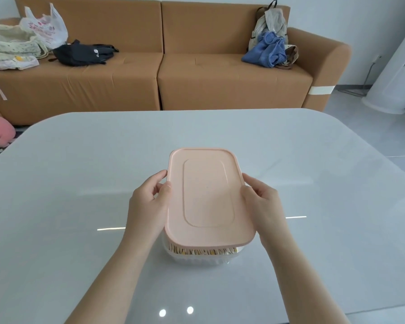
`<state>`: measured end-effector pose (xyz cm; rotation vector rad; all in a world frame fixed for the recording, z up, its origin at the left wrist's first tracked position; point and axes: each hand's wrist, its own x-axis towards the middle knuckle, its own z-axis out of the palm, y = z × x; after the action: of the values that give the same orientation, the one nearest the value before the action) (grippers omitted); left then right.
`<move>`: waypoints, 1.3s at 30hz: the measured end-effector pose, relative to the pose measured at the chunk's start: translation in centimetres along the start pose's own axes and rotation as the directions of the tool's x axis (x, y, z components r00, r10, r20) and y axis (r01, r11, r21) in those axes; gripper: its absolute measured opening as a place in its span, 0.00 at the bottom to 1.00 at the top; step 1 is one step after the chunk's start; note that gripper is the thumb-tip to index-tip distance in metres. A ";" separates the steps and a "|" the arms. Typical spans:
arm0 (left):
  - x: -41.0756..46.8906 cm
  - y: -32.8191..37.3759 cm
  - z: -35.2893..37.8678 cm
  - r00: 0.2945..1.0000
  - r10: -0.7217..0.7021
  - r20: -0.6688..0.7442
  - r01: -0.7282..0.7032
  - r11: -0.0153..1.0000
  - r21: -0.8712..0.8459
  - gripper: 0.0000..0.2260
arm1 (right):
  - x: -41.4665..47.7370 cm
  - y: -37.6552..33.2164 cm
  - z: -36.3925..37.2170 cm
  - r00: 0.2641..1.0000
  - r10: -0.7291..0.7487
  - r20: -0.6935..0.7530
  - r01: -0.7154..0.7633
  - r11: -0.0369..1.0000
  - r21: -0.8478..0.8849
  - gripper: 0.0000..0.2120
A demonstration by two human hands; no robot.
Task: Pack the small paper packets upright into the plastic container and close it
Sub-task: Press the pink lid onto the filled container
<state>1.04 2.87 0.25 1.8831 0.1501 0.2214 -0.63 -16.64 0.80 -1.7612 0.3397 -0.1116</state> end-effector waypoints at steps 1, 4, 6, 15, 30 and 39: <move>0.1 -0.2 0.0 1.000 -0.002 -0.003 0.002 1.000 0.027 0.14 | 0.1 0.3 0.0 1.000 0.007 -0.013 -0.007 1.000 -0.031 0.20; 0.2 -0.5 -0.2 1.000 -0.007 0.006 0.007 0.995 0.097 0.14 | 0.3 0.9 -0.1 0.998 0.025 -0.056 -0.031 0.992 -0.125 0.20; 0.3 -0.5 -0.3 1.000 -0.020 0.021 0.017 0.990 0.140 0.15 | 0.1 1.2 0.0 0.998 0.026 -0.065 -0.038 0.980 -0.194 0.19; -0.1 -0.4 -0.7 0.997 -0.008 0.078 -0.020 0.934 0.356 0.10 | -0.2 1.5 0.3 0.994 -0.001 -0.105 -0.038 0.930 -0.364 0.19; -0.2 -1.6 0.2 0.995 0.100 0.026 -0.099 0.839 0.536 0.07 | -0.6 2.4 0.8 0.987 -0.054 -0.148 -0.009 0.919 -0.395 0.18; -0.4 -1.8 0.3 0.995 0.100 0.000 -0.085 0.839 0.538 0.09 | -0.9 2.7 1.0 0.979 -0.086 -0.182 0.002 0.909 -0.417 0.17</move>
<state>0.74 3.08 -1.57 2.4556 0.1499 0.2938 -1.65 -15.93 -1.91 -2.1890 0.4951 -0.2644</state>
